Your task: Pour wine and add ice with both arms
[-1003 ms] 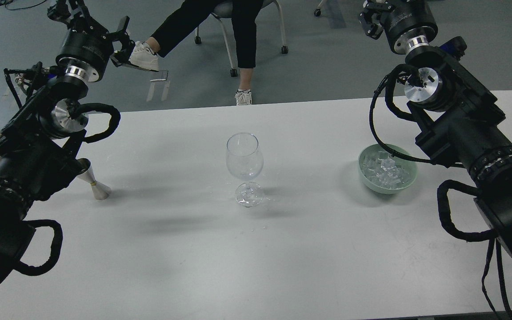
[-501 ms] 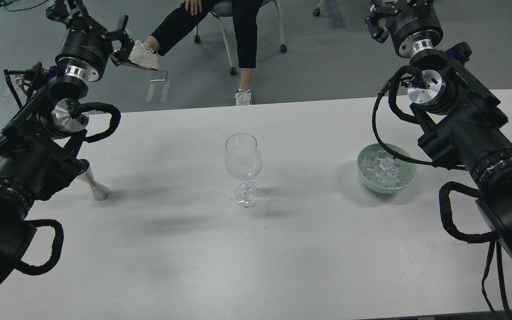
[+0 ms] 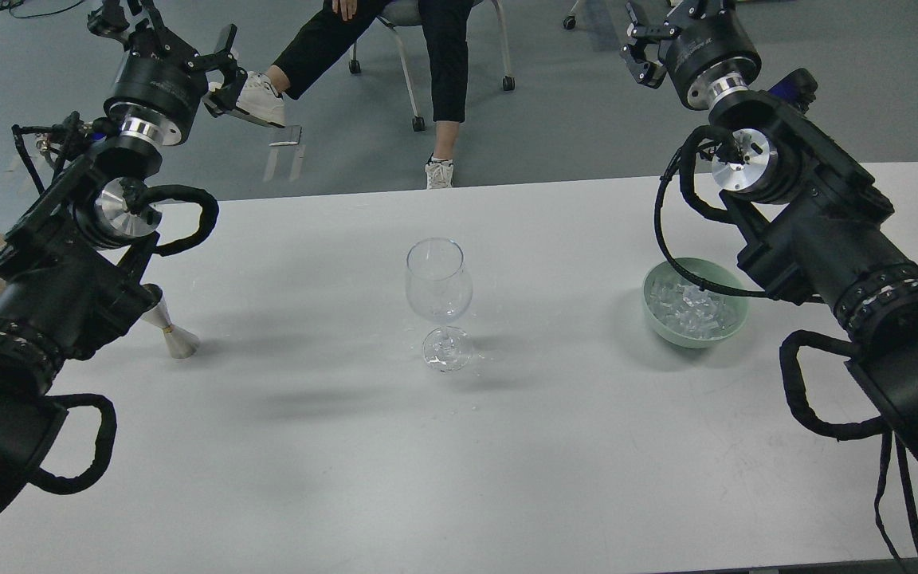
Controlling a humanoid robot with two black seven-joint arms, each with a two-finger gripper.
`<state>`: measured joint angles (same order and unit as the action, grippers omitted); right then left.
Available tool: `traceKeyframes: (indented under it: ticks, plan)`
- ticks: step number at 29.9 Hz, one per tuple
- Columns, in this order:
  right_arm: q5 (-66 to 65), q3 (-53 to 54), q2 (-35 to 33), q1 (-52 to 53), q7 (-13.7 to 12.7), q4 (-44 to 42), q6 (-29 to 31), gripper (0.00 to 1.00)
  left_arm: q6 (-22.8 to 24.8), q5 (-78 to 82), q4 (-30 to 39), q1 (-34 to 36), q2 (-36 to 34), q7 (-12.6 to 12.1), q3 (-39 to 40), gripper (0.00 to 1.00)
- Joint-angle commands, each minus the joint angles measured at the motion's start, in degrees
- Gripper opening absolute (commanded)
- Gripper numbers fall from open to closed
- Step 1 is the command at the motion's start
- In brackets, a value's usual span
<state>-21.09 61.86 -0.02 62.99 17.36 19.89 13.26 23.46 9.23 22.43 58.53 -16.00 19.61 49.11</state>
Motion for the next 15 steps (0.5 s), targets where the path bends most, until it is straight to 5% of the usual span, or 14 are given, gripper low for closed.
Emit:
traceKeyframes:
  ticks: [1, 15]
  plan:
    - [0.09, -0.07, -0.85, 0.37, 0.04, 0.15, -0.17, 1.0, 0.01, 0.0, 0.25, 0.0, 0.09, -0.01, -0.16, 0.98]
    - [0.26, -0.07, -1.65, 0.73, -0.05, 0.58, 0.18, 1.0, -0.25, 0.0, 0.51, 0.09, -0.35, 0.96, 0.02, 0.98]
